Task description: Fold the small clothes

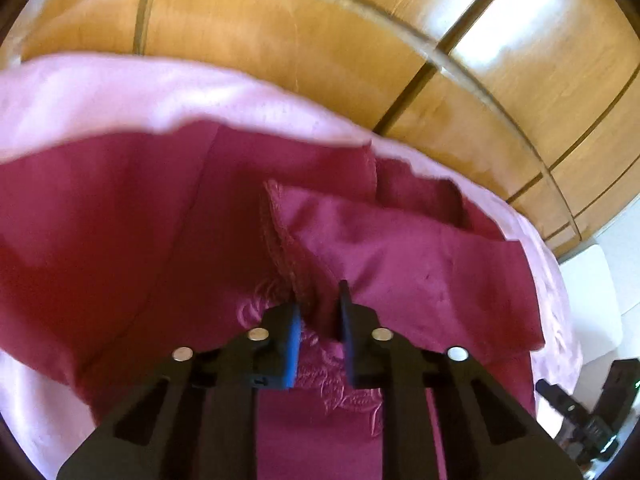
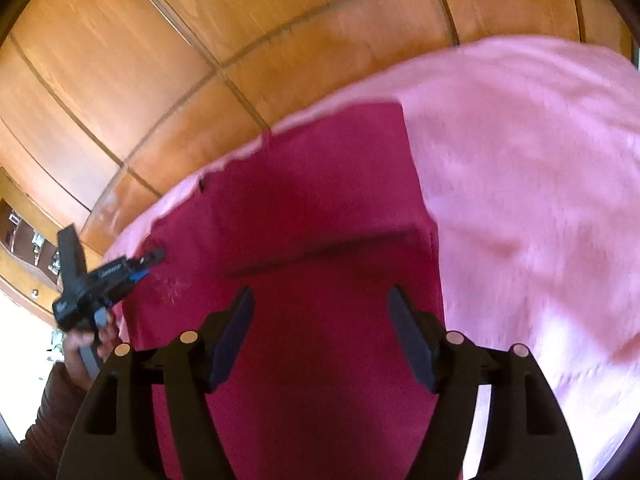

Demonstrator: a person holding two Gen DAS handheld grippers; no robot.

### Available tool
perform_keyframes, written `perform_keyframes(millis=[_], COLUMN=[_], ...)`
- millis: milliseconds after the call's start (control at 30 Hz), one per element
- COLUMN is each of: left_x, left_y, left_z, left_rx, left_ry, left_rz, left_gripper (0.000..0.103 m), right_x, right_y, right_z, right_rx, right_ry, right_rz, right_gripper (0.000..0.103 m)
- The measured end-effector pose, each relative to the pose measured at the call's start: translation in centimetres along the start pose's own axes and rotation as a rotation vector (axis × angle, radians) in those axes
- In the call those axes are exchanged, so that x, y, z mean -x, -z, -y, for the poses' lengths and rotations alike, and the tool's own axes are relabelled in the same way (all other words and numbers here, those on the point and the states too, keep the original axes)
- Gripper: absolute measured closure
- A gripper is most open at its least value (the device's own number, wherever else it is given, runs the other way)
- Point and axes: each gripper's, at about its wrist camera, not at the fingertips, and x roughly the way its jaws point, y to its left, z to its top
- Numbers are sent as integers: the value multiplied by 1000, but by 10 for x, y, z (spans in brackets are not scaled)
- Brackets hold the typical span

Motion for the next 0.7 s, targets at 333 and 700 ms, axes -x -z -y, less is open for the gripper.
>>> perform_keyframes(millis=[333,700], left_x=[12,27], left_y=[9,20], left_z=[-24,-36], left_rx=[14,51], left_ry=[-102,-82], left_rz=[15,26], left_gripper=[87,79], right_x=[-64,-100], right_y=[-53,-26], right_z=[-16,-12], right_rx=[55,184], right_ry=[77,227], right_rz=[-6,36], right_gripper=[34,31])
